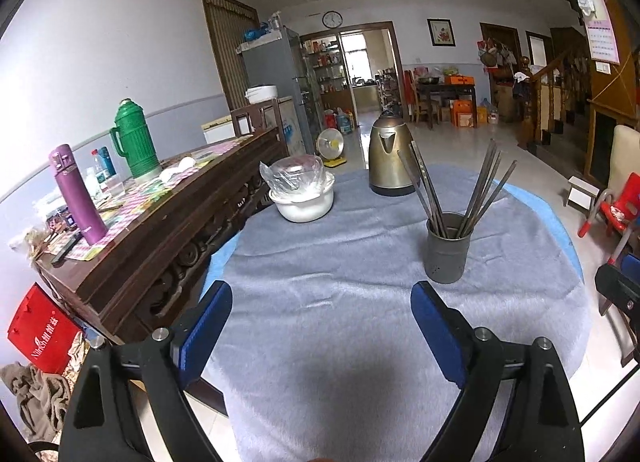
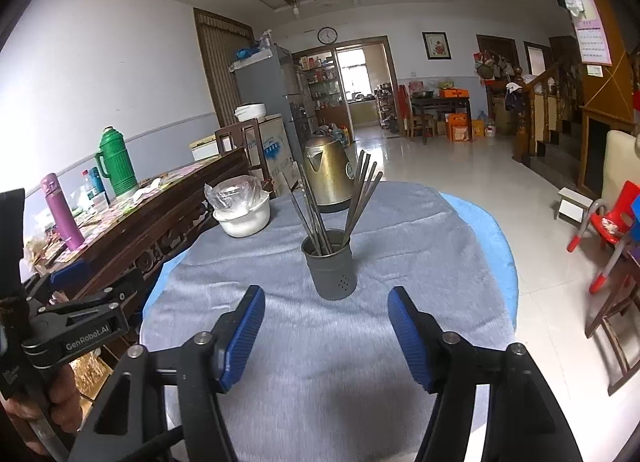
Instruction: Organize utensils
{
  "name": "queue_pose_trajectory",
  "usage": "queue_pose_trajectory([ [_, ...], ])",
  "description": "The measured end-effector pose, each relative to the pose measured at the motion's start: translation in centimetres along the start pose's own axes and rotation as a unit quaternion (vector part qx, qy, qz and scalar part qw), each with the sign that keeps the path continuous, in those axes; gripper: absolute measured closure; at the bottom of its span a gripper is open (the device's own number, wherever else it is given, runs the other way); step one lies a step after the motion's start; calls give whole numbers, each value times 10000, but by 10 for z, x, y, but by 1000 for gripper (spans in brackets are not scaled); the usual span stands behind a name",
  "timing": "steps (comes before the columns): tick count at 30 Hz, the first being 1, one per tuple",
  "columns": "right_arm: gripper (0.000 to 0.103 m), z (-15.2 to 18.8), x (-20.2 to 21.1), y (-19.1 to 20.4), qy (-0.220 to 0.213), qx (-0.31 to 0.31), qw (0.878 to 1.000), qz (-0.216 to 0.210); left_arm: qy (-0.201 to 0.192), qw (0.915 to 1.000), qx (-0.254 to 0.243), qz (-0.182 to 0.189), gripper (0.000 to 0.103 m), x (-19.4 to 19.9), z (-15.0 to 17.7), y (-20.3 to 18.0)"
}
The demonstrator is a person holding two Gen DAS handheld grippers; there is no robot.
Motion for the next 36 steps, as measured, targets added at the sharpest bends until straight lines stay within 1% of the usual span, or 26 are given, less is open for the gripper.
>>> queue_pose_trajectory([
  [4, 34, 8, 11, -1, 51, -21, 10000, -67, -24, 10000, -33, -49, 11, 10, 3, -3],
  [10, 34, 12, 29, -5, 1, -90, 9999, -145, -104, 9999, -18, -105, 11, 26, 5, -5],
  [14, 34, 13, 32, -7, -22, -217, 9997, -125, -99, 9999, -46, -133, 11, 29, 9, -5],
  [20, 34, 16, 30, -6, 10, -390, 9992, -131, 8, 9997, -187, -143, 11, 32, 19, -2],
  [23, 34, 16, 28, -2, 46, -447, 9989, -117, 53, 9996, -200, -171, 11, 34, 24, 6],
  [27, 34, 16, 27, 9, 77, -446, 9989, -108, 53, 9996, -64, -257, 11, 39, 29, 25],
  [32, 34, 14, 30, 25, 38, -348, 9994, -69, -65, 9994, 90, -319, 11, 45, 29, 43],
  [36, 34, 14, 33, 35, 37, -296, 9996, -6, -136, 9994, 149, -275, 11, 49, 30, 52],
])
Point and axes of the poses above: each gripper's, at about its wrist camera, not at the fingertips, and x roughly against the way its jaws point, y to its left, z to its underside, the point moved 5 cm from there along -x, roughly the way its jaws point, and after that the axes turned 13 degrees about z, right-handed, at the moved point
